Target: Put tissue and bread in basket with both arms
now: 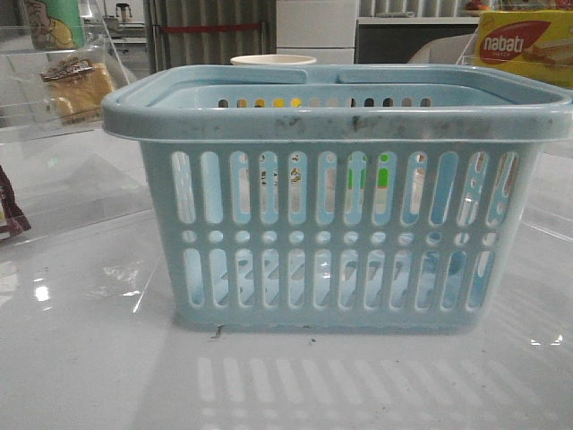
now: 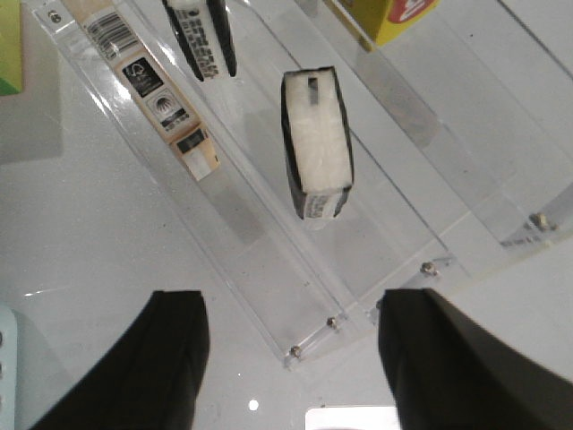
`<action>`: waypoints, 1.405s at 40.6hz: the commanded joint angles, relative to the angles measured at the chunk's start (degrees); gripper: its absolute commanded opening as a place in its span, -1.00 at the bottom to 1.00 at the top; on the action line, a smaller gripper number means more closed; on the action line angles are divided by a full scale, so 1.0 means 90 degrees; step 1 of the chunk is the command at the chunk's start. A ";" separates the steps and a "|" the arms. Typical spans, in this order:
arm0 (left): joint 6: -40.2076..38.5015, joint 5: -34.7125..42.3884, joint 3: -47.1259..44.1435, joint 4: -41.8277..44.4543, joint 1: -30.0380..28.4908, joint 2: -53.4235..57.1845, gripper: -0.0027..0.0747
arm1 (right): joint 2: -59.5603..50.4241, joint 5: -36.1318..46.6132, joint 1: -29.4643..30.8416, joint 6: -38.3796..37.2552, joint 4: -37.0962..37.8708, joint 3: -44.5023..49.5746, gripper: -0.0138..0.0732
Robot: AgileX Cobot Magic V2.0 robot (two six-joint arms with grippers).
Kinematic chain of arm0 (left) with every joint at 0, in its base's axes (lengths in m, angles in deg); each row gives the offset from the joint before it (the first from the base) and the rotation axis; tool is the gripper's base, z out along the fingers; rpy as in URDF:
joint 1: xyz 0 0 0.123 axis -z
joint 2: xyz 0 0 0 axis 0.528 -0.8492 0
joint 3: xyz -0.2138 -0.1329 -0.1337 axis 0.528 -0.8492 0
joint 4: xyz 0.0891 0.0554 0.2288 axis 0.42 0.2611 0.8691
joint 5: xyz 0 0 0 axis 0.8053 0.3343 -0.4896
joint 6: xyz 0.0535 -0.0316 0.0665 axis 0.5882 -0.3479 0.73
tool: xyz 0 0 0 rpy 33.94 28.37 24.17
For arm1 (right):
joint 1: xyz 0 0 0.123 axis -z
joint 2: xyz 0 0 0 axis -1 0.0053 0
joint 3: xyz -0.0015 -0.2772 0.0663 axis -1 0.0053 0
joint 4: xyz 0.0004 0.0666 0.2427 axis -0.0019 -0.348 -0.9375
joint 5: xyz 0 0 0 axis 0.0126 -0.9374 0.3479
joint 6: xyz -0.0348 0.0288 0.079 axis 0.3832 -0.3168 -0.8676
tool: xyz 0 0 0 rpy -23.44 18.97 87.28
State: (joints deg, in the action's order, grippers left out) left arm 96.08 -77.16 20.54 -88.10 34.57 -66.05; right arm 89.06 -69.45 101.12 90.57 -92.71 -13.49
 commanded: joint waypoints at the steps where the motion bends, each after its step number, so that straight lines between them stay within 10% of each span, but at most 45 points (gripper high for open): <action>1: -0.0010 0.0484 0.0195 -0.0042 -0.0038 -0.0061 0.24 | 0.0016 0.0582 0.0034 0.0052 -0.0086 -0.0256 0.52; 9: -0.0010 0.0484 0.0195 -0.0042 -0.0038 -0.0061 0.24 | 0.0446 0.1134 0.0034 0.0052 -0.0105 -0.0256 0.52; 10: -0.0010 0.0484 0.0195 -0.0042 -0.0038 -0.0061 0.24 | -0.0214 0.1762 -0.0195 0.0052 -0.0161 -0.0256 -0.28; 43: -0.0010 0.0484 0.0195 -0.0042 -0.0038 -0.0061 0.24 | -0.1117 0.0809 -0.3999 0.0108 -0.0189 0.0201 -0.28; 57: -0.0010 0.0484 0.0195 -0.0042 -0.0038 -0.0061 0.24 | -0.0879 0.0622 -0.4015 0.0113 -0.0213 0.0251 0.63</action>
State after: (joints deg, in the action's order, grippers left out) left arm 96.08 -77.16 20.54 -88.10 34.57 -66.05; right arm 83.33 -66.70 64.95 90.78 -94.49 -9.68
